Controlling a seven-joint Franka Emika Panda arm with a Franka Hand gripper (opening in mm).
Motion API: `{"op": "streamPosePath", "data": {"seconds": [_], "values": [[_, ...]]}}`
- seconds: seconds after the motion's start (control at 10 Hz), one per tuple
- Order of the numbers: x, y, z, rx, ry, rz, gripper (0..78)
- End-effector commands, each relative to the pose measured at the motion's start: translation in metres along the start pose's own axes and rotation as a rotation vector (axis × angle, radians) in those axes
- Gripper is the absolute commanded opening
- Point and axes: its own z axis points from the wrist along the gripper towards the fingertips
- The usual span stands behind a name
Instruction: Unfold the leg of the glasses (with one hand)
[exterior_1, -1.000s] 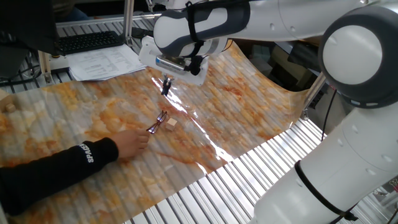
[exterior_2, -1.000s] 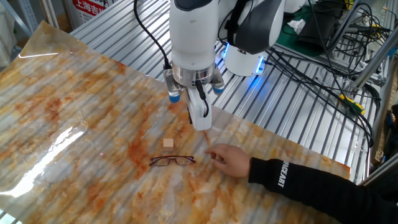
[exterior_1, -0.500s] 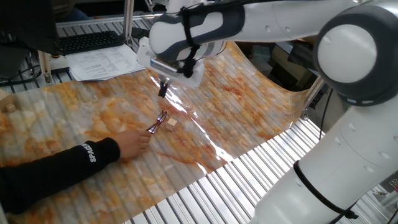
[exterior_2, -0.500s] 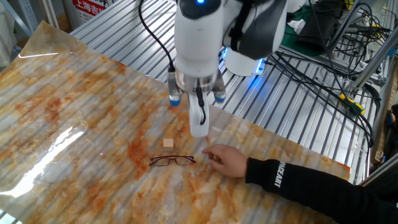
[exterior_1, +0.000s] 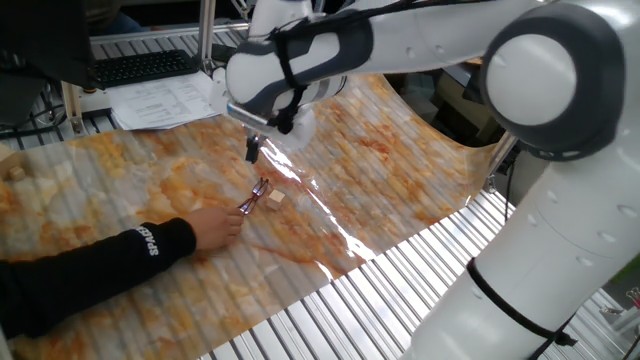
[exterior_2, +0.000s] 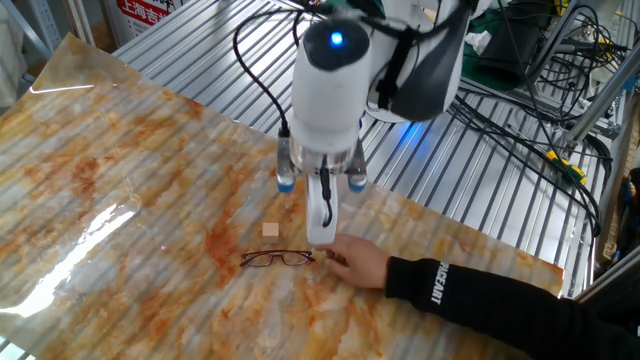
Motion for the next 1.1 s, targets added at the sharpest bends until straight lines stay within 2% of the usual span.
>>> {"op": "streamPosePath", "data": {"seconds": [0.1, 0.2, 0.5, 0.7, 0.8, 1.1], "values": [[0.005, 0.004, 0.014, 0.0, -0.011, 0.012, 0.0], [0.007, 0.004, 0.023, -0.002, -0.014, 0.011, 0.0], [0.011, 0.005, 0.046, -0.006, -0.06, 0.005, 0.0], [0.012, 0.005, 0.057, -0.007, -0.068, 0.007, 0.0], [0.012, 0.005, 0.057, -0.007, -0.068, 0.007, 0.0], [-0.001, 0.007, 0.069, -0.01, -0.064, -0.001, 0.0]]}}
